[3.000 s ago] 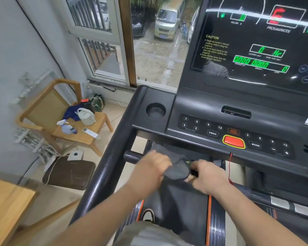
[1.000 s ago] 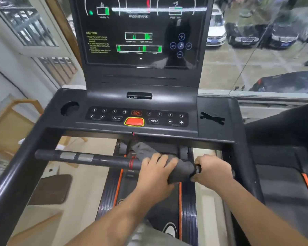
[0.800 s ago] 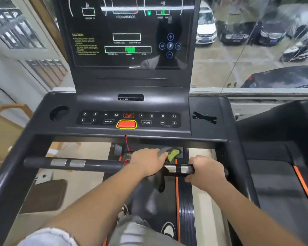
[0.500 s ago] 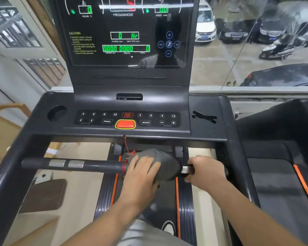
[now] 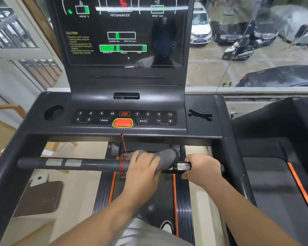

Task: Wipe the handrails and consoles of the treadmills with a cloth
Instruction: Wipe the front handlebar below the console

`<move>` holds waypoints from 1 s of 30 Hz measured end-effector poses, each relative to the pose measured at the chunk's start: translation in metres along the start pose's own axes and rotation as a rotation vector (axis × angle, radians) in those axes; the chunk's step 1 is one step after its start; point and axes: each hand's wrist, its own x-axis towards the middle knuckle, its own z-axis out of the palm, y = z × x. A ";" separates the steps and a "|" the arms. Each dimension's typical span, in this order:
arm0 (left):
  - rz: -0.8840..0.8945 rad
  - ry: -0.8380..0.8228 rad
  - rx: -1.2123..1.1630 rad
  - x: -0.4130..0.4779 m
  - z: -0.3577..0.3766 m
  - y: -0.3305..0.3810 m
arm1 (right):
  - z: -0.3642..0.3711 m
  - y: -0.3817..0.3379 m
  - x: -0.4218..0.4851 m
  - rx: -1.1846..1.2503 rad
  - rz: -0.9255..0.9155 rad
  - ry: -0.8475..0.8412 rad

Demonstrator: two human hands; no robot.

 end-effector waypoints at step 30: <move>-0.687 0.138 -0.765 -0.092 0.027 0.017 | -0.007 -0.063 0.015 -0.075 -0.124 -0.236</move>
